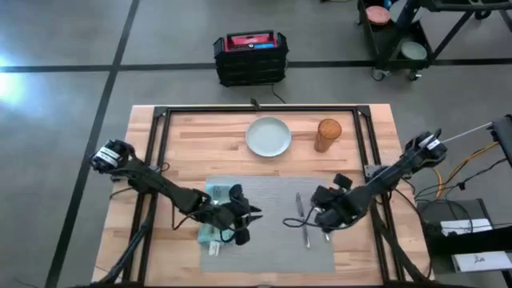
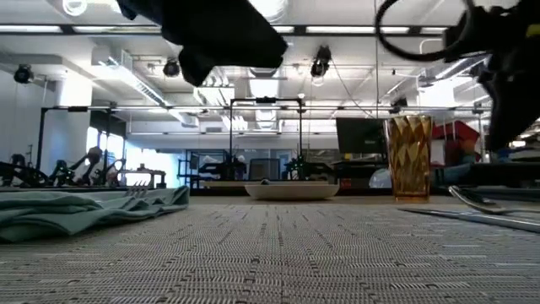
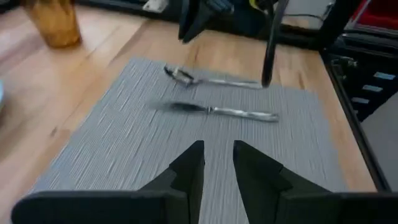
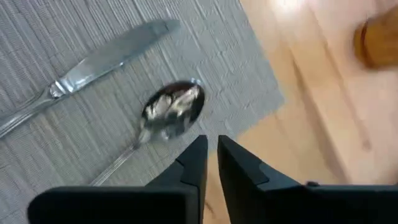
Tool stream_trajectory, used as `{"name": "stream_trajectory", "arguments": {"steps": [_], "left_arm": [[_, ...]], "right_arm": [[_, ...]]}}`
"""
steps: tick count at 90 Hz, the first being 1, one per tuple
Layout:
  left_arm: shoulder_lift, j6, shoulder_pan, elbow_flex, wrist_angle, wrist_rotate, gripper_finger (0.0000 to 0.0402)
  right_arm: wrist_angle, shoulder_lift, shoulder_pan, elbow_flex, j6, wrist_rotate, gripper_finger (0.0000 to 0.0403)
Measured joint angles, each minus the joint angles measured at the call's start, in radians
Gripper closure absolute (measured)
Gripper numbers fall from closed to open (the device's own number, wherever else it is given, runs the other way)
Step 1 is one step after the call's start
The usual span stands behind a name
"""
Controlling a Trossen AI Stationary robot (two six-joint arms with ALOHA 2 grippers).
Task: Set table place
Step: Put the table knife on the table mat to the left of the spoon
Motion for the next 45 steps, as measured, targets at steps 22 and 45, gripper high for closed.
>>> {"name": "stream_trajectory", "arguments": {"steps": [22,45], "left_arm": [[0.156,0.040,0.083,0.123,0.003,0.071,0.0328],[0.363,0.167,0.144,0.380,-0.129,0.149,0.0328]], "right_arm": [[0.012,-0.046,0.165,-0.051,0.200,-0.030,0.0386],[0.019,-0.009,0.249,-0.052,0.320,0.003,0.0375]]}}
